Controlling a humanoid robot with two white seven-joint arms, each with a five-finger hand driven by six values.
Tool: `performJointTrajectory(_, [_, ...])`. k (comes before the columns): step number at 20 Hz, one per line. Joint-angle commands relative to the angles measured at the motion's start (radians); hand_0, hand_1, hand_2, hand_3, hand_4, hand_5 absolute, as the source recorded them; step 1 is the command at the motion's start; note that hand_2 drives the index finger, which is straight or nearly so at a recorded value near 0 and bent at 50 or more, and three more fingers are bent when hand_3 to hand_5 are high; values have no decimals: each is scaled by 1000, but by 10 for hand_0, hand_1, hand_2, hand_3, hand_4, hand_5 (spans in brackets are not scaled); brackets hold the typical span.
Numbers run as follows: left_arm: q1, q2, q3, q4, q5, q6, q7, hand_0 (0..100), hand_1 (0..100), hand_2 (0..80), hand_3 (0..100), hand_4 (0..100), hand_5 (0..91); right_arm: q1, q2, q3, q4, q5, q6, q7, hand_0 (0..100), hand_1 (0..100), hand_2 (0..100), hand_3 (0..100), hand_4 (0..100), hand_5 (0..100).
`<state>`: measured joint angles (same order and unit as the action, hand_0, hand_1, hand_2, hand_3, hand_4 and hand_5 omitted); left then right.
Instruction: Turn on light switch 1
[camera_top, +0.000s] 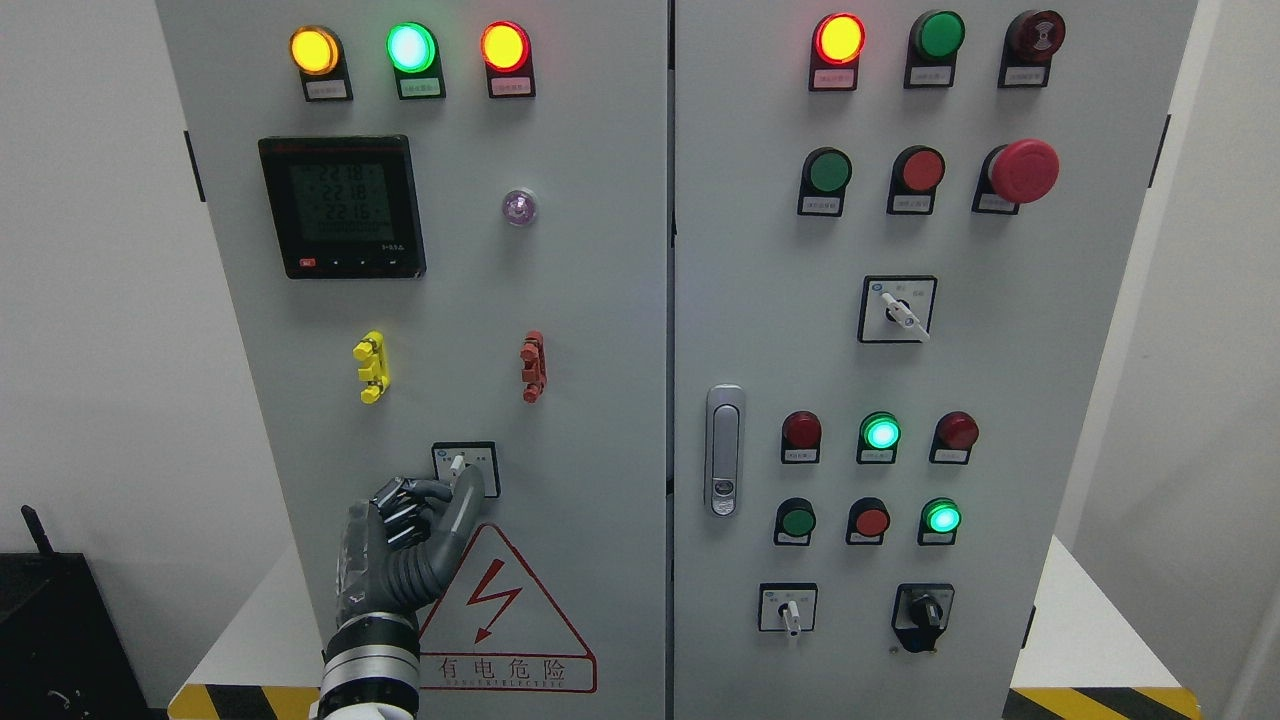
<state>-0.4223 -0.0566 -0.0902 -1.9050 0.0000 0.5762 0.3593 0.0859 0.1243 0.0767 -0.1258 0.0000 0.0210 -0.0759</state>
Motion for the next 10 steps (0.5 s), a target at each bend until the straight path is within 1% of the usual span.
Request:
performJointTrajectory(1, [0, 0, -2, 1, -6, 1, 0, 335, 627, 591, 1000, 965, 880, 0, 0, 0, 0, -25, 0, 1, 0, 0, 0, 0, 0, 0])
performJointTrajectory(10, [-1, 0, -3, 1, -5, 1, 0, 400, 608, 589, 1000, 970, 882, 0, 0, 0, 0, -25, 0, 1, 0, 0, 0, 0, 0, 0])
